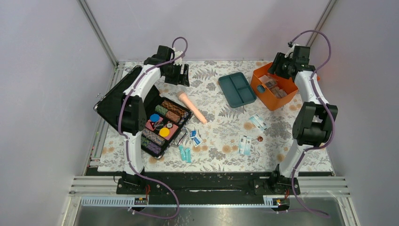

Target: Organize the medicine kit

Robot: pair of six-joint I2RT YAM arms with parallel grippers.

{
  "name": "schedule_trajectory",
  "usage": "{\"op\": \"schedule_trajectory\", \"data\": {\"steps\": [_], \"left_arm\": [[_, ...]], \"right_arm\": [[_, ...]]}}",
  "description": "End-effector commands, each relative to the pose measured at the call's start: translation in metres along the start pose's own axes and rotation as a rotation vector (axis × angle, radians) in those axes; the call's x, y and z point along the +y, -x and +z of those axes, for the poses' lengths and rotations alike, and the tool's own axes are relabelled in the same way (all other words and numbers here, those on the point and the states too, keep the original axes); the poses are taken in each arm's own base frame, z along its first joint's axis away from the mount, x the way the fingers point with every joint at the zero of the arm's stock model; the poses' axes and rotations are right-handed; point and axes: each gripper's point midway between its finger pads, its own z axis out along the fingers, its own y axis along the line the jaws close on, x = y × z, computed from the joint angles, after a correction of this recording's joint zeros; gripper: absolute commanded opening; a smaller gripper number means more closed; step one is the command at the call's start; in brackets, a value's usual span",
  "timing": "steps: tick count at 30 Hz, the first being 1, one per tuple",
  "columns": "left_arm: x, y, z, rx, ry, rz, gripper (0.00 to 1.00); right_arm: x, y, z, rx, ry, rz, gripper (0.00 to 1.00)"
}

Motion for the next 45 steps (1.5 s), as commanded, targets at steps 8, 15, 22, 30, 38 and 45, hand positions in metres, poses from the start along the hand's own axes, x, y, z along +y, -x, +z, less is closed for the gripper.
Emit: {"op": "schedule_trajectory", "data": {"steps": [8,15,22,30,38,45], "left_arm": [[-0.021,0.029,-0.014,-0.101,-0.059,0.016,0.74],[-0.019,0.019,-0.022,-0.1,-0.026,-0.003,0.74],[-0.018,0.021,-0.033,-0.124,-0.006,0.019,0.74],[-0.016,0.01,-0.034,-0.103,0.014,0.011,0.74],[-0.009,0.007,-0.036,-0.094,0.051,0.018,0.74],[-0.006,0.007,-0.037,-0.09,0.067,0.029,0.74]], "right_arm": [[0.074,-0.012,-0.037,0.011,0.222,-0.237,0.55],[0.123,-0.046,-0.022,0.149,0.312,-0.374,0.56],[0.126,-0.067,0.005,0.305,0.244,-0.399,0.57],[0.124,-0.079,0.02,0.348,0.204,-0.455,0.56],[0.131,-0.092,0.026,0.376,0.231,-0.498,0.55],[0.123,-0.1,0.036,0.421,0.2,-0.53,0.53]]}}
